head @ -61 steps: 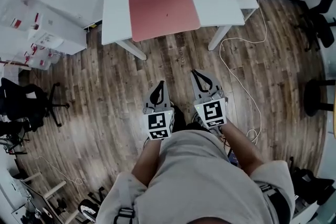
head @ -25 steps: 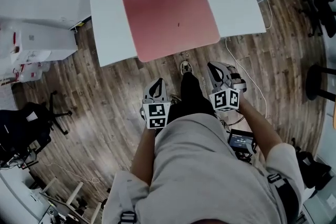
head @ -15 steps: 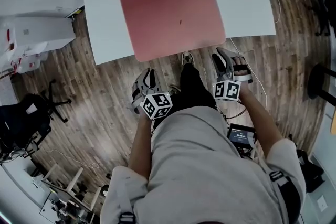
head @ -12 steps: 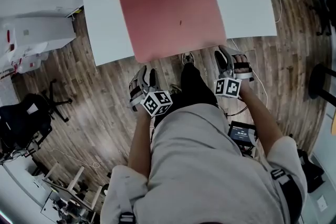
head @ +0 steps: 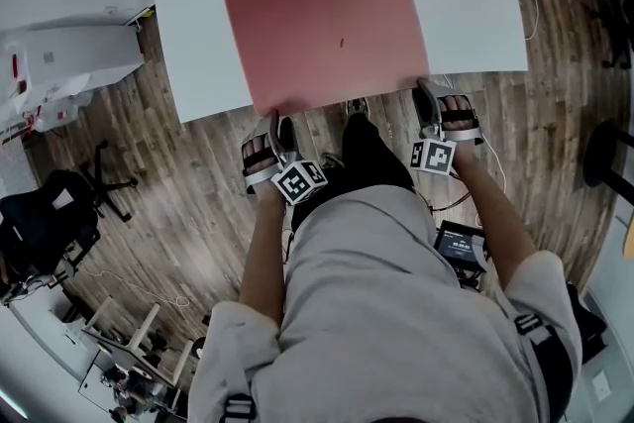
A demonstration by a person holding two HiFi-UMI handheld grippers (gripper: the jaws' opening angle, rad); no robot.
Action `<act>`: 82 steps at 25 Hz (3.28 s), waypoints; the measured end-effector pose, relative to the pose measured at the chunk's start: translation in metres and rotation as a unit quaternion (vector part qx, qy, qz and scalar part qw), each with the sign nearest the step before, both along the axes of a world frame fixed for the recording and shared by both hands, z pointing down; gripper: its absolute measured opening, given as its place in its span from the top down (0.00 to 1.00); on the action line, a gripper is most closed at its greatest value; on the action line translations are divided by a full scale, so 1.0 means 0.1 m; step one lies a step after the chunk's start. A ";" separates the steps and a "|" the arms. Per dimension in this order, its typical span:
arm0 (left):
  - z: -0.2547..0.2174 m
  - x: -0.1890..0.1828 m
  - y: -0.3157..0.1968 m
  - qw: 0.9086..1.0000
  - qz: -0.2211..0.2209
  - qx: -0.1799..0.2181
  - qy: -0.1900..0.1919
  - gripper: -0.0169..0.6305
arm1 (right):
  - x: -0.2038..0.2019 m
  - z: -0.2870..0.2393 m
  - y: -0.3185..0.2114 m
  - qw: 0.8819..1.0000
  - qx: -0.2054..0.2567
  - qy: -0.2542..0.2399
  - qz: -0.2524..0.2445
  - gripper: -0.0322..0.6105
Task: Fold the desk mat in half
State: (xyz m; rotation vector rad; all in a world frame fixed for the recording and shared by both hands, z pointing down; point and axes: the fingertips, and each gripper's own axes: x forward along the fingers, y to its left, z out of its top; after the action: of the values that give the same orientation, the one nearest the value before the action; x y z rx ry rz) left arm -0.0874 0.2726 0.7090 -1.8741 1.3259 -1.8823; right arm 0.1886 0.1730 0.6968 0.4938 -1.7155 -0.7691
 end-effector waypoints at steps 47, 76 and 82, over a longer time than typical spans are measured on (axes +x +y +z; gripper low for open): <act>-0.17 -0.39 -0.93 0.985 -0.141 -0.060 0.076 0.93 | -0.44 -0.21 -0.93 0.971 -0.178 -0.120 0.102 0.87; -0.09 -0.50 -1.43 0.975 -0.143 -0.108 0.131 0.93 | -0.60 -0.18 -1.39 0.965 -0.207 -0.105 0.123 0.87; -0.08 -0.53 -1.49 0.974 -0.142 -0.111 0.134 0.93 | -0.63 -0.17 -1.46 0.965 -0.208 -0.103 0.123 0.87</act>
State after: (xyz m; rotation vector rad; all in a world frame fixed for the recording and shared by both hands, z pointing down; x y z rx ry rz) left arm -0.1400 0.1231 0.7006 -2.2182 1.5999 -2.0408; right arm 0.1251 0.0272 0.6800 0.4934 -1.9007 -0.1731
